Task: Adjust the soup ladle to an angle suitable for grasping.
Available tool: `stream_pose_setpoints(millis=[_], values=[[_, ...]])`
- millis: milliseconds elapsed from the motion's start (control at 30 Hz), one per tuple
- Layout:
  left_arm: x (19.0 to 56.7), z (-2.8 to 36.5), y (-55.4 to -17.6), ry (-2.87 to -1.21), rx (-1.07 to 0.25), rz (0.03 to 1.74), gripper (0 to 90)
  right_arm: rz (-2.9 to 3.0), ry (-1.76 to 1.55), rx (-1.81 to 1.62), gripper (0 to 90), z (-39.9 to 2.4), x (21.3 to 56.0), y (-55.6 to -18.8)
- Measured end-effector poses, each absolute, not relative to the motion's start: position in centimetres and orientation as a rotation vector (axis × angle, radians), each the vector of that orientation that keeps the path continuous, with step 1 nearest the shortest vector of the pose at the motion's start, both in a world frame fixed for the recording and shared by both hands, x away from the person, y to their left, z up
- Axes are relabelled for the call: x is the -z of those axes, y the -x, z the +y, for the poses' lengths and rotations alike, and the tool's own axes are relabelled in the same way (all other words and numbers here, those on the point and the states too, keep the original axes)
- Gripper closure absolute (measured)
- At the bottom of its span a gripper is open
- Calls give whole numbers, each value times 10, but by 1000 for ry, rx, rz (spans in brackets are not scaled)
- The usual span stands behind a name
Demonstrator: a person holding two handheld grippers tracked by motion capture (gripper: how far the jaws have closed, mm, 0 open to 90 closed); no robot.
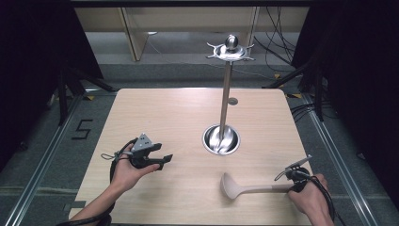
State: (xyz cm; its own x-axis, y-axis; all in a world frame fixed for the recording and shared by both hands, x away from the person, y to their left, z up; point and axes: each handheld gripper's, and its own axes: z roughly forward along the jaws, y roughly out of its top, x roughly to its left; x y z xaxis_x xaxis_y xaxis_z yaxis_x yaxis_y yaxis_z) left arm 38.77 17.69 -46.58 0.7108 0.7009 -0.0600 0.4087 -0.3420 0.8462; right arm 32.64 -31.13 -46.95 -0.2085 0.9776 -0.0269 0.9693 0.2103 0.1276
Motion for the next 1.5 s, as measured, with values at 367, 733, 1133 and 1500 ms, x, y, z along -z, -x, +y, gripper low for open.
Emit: stream_pose_setpoints(millis=[367,733,1133,1500], values=[[464,179,-386,-1972,-401,851,346,2269,-1934,-201,900,-306,472,-362],[465,183,-384,-1994,-395,851,346,2239,-1901,-221,900,-308,472,-391],[467,187,-380,-1965,-396,876,346,2167,-1905,-308,839,-313,474,-400],[465,196,-372,-1945,-437,900,349,2062,-1826,-576,634,-338,449,-365]])
